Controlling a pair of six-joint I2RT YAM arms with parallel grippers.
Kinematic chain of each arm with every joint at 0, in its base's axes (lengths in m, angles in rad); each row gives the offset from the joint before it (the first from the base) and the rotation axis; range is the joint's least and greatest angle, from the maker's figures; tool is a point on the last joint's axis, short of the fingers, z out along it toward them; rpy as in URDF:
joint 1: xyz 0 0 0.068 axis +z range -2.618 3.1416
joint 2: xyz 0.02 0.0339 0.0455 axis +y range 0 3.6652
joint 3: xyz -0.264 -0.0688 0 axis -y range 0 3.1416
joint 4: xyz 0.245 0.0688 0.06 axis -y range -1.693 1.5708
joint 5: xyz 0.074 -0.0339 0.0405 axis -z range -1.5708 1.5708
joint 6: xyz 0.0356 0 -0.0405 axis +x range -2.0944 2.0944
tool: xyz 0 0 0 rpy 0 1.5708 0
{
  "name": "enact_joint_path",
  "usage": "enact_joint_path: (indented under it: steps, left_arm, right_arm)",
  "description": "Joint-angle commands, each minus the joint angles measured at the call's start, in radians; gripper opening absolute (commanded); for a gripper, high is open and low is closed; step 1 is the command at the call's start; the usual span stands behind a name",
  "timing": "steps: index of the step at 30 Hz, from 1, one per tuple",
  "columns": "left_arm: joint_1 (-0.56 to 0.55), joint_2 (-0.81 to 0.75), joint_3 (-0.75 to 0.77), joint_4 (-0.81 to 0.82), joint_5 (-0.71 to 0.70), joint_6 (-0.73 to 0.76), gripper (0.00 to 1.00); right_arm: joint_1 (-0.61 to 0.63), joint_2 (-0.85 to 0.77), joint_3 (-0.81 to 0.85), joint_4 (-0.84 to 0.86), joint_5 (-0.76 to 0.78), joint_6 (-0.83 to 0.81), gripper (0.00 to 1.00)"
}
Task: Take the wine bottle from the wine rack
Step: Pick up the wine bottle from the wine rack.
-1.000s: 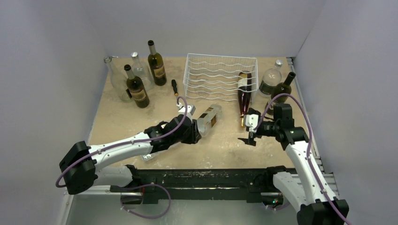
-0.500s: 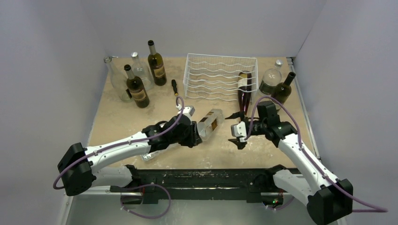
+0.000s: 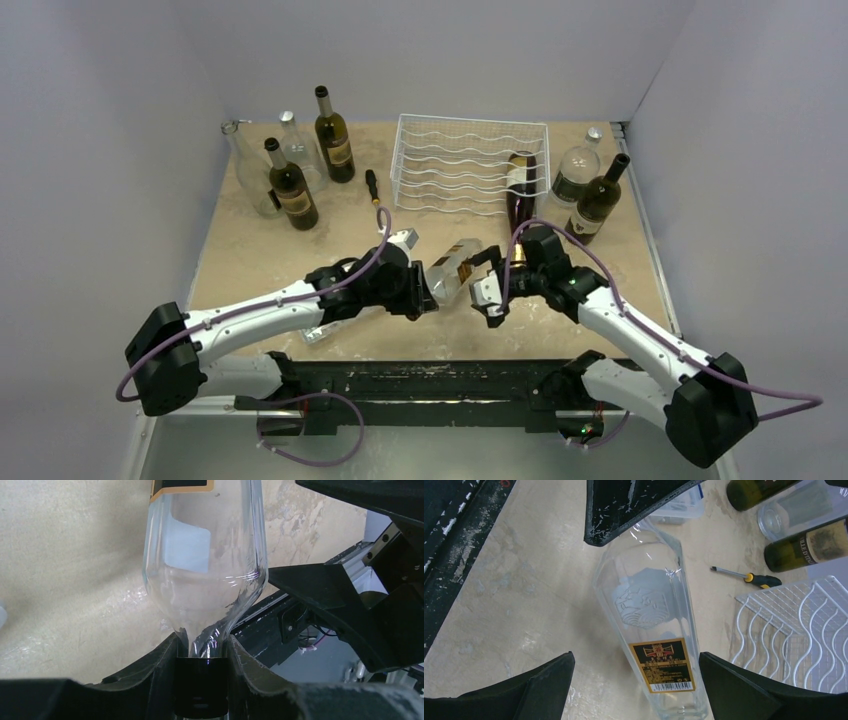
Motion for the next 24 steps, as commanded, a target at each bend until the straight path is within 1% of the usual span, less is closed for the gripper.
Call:
enact_joint_path:
  steps: [1, 7, 13, 24]
  left_arm:
    - [-0.002, 0.021, 0.049, 0.085, 0.077, -0.052, 0.0]
    - [-0.005, 0.042, 0.051, 0.096, 0.09, -0.07, 0.0]
    - [-0.011, 0.061, 0.06, 0.111, 0.11, -0.076, 0.0]
    - [-0.022, 0.068, 0.057, 0.14, 0.122, -0.085, 0.0]
  right_arm:
    - [0.045, 0.014, -0.026, 0.118, 0.057, 0.041, 0.99]
    - [0.086, 0.023, -0.047, 0.198, 0.127, 0.082, 0.99]
    - [0.115, 0.035, -0.07, 0.234, 0.156, 0.077, 0.99]
    - [0.182, 0.074, -0.125, 0.367, 0.252, 0.088, 0.99]
